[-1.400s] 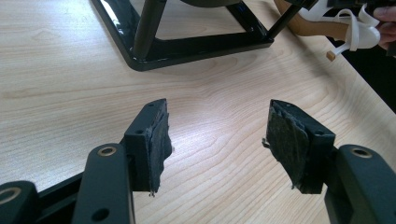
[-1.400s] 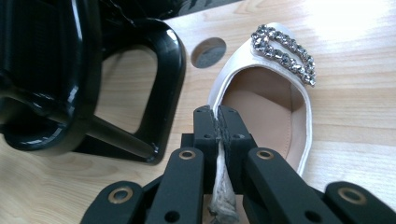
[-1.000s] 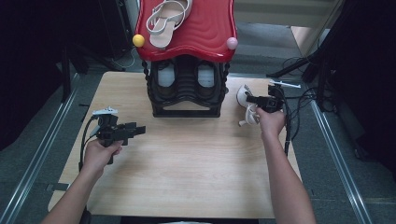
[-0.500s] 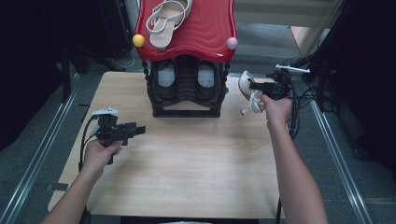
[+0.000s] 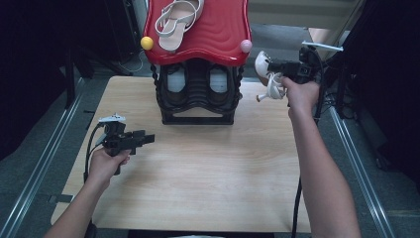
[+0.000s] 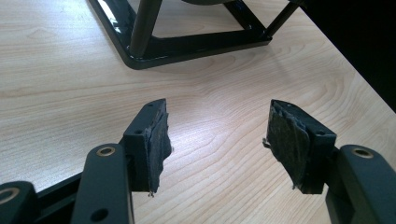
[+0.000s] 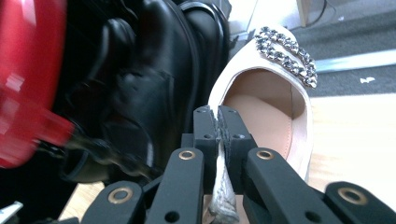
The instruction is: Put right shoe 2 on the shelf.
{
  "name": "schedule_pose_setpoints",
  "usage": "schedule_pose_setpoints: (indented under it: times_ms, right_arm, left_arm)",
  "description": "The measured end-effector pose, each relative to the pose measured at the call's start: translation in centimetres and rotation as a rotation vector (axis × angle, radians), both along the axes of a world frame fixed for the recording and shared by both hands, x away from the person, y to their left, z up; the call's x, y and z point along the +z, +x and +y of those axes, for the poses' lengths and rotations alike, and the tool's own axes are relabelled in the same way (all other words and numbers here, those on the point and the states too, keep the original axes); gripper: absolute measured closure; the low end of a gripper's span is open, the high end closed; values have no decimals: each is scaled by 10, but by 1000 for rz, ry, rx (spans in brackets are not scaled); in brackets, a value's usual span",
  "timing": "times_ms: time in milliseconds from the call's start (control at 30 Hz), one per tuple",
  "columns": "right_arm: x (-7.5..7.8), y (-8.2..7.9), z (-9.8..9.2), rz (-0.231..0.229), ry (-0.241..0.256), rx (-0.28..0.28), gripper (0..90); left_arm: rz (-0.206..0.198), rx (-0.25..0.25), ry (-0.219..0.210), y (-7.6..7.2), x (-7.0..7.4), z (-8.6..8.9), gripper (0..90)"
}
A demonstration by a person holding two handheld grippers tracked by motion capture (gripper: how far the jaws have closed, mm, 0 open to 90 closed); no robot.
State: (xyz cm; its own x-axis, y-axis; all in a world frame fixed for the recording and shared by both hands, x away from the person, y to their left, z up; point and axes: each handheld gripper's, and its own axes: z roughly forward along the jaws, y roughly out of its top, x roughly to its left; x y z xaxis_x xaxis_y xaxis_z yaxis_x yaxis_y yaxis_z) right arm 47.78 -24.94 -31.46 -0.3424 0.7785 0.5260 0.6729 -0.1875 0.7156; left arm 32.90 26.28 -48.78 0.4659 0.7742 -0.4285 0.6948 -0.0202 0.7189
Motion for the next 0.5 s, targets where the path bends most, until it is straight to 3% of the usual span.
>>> schedule_pose_setpoints:
  times_ms: [500]
  right_arm:
    - [77,0,17,-83,-27,-1,886]
  left_arm:
    - [5,-13,0,0,0,-1,390]
